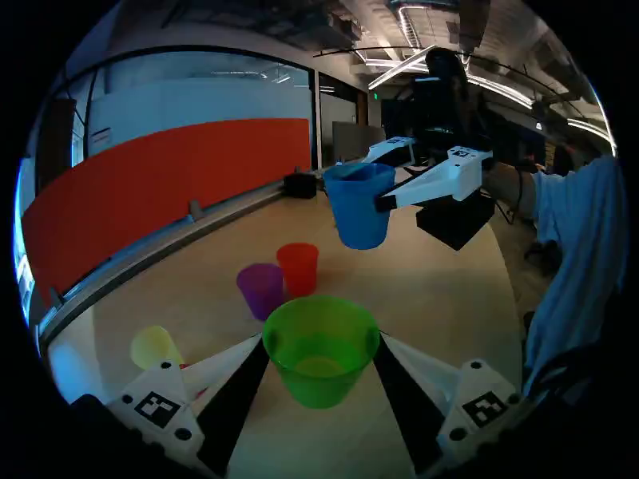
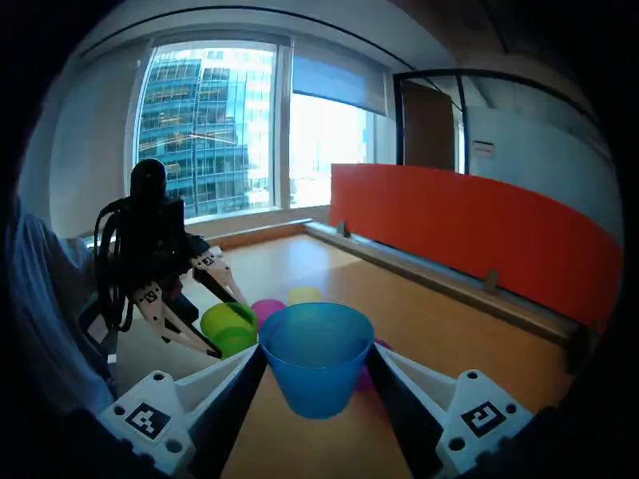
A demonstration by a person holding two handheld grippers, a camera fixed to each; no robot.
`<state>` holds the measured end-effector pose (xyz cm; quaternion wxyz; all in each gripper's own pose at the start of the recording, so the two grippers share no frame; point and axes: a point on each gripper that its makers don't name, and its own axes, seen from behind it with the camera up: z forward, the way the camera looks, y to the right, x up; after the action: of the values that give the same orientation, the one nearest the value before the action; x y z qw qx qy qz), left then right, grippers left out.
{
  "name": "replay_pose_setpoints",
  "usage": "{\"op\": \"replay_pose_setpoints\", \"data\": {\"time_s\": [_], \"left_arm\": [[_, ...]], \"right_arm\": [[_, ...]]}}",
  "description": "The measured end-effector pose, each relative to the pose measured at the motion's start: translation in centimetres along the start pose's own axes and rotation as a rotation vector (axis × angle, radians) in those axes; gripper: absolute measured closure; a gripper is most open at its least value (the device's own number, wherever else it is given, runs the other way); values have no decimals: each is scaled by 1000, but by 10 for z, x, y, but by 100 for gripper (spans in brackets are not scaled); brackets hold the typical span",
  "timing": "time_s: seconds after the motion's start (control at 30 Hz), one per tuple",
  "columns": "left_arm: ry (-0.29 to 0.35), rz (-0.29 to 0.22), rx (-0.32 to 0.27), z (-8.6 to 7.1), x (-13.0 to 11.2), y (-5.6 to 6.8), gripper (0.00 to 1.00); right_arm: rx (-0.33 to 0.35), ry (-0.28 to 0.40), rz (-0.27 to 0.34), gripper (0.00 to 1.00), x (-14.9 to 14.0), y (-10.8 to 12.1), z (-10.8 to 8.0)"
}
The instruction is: Pour water
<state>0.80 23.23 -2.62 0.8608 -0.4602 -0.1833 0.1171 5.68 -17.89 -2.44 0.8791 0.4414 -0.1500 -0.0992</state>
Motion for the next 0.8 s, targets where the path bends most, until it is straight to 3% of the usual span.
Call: {"op": "replay_pose_setpoints", "data": {"time_s": [0.37,0.8], "left_arm": [[-101,28,-21,14,-28,3,13],[-197,41,-50,24,-51,1,13]], "right_arm": [[32,-91,-35,9,-35,-5,14],[74,-166,-28,10,-71,-12,28]]}}
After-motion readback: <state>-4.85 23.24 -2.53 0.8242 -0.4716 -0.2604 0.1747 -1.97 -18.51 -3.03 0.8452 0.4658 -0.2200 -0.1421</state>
